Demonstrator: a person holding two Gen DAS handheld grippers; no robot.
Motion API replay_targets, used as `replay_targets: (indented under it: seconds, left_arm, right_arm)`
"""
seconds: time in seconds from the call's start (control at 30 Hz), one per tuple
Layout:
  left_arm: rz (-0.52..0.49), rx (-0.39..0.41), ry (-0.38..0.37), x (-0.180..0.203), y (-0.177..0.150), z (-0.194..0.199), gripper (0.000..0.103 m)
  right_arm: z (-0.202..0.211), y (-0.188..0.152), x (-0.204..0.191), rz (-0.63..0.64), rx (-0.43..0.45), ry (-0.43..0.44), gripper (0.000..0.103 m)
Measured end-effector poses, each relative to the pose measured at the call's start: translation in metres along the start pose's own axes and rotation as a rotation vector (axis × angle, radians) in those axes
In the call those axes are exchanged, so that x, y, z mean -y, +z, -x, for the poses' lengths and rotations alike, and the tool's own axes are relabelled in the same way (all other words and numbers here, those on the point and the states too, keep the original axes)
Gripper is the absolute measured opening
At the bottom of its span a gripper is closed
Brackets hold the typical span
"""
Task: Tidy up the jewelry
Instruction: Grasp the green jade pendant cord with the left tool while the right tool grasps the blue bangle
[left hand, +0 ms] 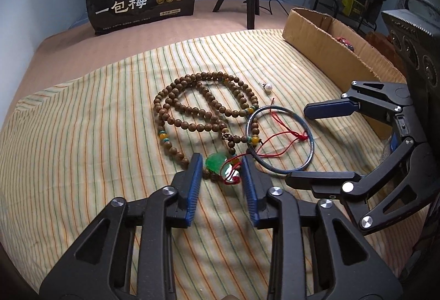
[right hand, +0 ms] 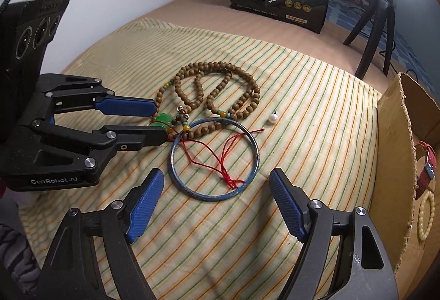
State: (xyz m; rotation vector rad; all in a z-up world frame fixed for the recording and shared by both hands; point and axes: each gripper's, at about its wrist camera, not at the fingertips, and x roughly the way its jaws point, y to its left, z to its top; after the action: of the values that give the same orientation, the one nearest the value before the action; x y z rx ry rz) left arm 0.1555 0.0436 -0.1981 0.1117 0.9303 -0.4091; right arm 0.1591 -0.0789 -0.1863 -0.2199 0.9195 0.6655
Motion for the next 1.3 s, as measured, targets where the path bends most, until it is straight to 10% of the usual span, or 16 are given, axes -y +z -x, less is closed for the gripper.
replay_targets:
  seconds: [1.3]
  left_arm:
    - [0.081, 0.049, 0.016, -0.011, -0.006, 0.034, 0.004]
  right_arm:
    - [0.014, 0.003, -0.012, 0.083, 0.062, -0.041, 0.070]
